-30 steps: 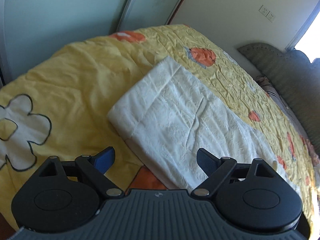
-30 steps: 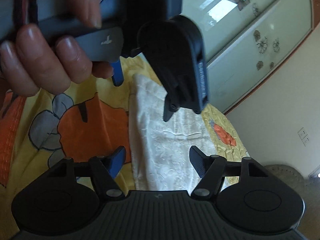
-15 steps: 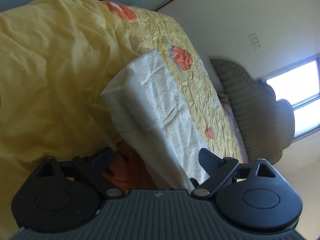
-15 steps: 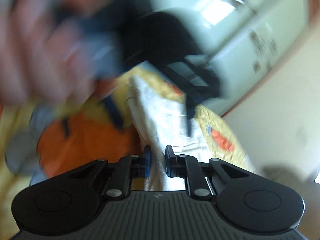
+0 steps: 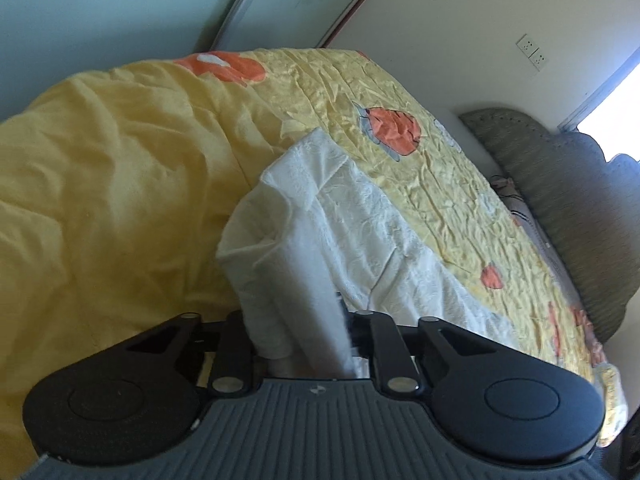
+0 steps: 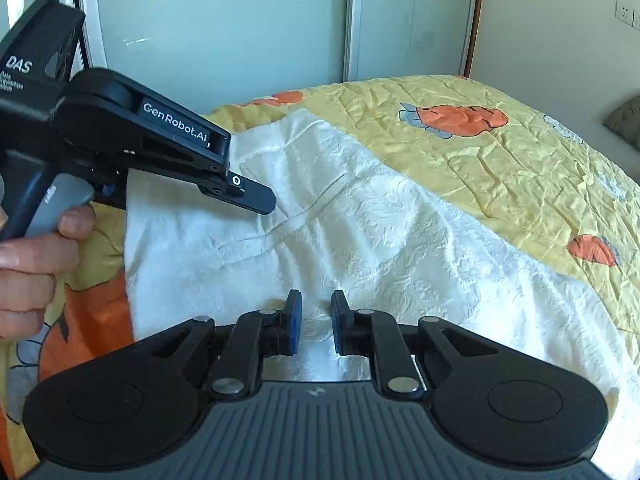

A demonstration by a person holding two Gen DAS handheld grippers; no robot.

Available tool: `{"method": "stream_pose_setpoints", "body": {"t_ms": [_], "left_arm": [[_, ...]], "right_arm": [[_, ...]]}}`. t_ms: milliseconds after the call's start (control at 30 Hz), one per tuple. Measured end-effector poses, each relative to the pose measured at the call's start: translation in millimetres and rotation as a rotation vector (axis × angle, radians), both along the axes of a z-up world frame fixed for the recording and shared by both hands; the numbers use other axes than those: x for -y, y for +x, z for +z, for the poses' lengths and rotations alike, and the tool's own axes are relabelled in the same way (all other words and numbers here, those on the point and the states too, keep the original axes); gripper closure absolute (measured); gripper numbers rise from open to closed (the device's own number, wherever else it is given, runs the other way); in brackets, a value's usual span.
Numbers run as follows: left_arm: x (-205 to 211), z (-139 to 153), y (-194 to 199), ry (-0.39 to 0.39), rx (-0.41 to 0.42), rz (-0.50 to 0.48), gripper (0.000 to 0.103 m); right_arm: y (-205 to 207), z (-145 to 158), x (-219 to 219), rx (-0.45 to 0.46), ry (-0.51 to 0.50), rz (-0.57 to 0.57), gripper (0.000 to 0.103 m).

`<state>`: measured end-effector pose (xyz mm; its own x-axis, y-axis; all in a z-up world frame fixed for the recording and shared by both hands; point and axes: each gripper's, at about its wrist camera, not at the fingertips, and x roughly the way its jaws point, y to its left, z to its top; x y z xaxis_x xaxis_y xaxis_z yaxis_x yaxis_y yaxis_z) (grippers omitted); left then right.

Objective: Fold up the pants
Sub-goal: 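Grasp the pants end with the left gripper while the right gripper grasps beside it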

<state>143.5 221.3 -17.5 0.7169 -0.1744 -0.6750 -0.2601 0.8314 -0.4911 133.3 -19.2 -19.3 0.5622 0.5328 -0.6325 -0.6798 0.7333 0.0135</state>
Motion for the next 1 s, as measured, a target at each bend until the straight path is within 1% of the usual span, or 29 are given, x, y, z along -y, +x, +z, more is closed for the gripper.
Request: {"method": "stream_pose_setpoints", "body": {"t_ms": [67, 133, 167, 233, 300, 367, 433, 467, 533, 600, 633, 767, 900, 1000], "left_arm": [[7.4, 6.5, -6.3, 0.063, 0.034, 0.0, 0.089], [25.0, 19.8, -14.9, 0.16, 0.092, -0.007, 0.09], [36.1, 28.1, -19.0, 0.208, 0.126, -0.013, 0.091], [60.5, 47.2, -31.5, 0.287, 0.206, -0.038, 0.091], [83.6, 66.1, -44.4, 0.332, 0.282, -0.076, 0.091], [106.9, 82.7, -56.2, 0.339, 0.348, -0.132, 0.091], [129.6, 94.8, -65.4, 0.329, 0.389, -0.192, 0.091], [140.0, 99.3, -69.1, 0.328, 0.409, -0.205, 0.092], [162.1, 106.7, -76.0, 0.335, 0.441, -0.249, 0.092], [184.9, 110.1, -76.6, 0.306, 0.458, -0.301, 0.092], [196.1, 111.2, -78.3, 0.295, 0.462, -0.329, 0.092], [246.0, 109.4, -80.4, 0.285, 0.477, -0.443, 0.092], [301.7, 100.4, -86.2, 0.305, 0.489, -0.565, 0.091], [340.2, 88.8, -91.1, 0.343, 0.502, -0.633, 0.092]], "right_arm": [[-16.4, 5.5, 8.0, 0.025, 0.076, -0.022, 0.088], [-17.4, 12.9, 12.9, 0.059, 0.106, -0.047, 0.088], [-7.8, 15.1, 7.7, 0.065, 0.113, -0.063, 0.087], [-4.0, 20.7, 13.9, 0.063, 0.155, -0.092, 0.087], [2.2, 28.9, 28.5, 0.033, 0.256, -0.12, 0.087], [5.0, 33.8, 45.4, 0.007, 0.356, -0.133, 0.087], [2.7, 40.1, 68.9, -0.002, 0.47, -0.144, 0.083], [0.9, 41.8, 80.7, -0.005, 0.516, -0.154, 0.083], [-6.2, 44.1, 103.0, 0.018, 0.566, -0.184, 0.083], [-17.4, 45.2, 129.3, 0.04, 0.614, -0.214, 0.083], [-21.9, 45.0, 140.1, 0.048, 0.628, -0.225, 0.083], [-39.8, 42.0, 189.7, 0.077, 0.653, -0.328, 0.083], [-58.0, 35.5, 237.7, 0.093, 0.655, -0.431, 0.083], [-69.7, 27.2, 270.1, 0.095, 0.649, -0.503, 0.083]]}}
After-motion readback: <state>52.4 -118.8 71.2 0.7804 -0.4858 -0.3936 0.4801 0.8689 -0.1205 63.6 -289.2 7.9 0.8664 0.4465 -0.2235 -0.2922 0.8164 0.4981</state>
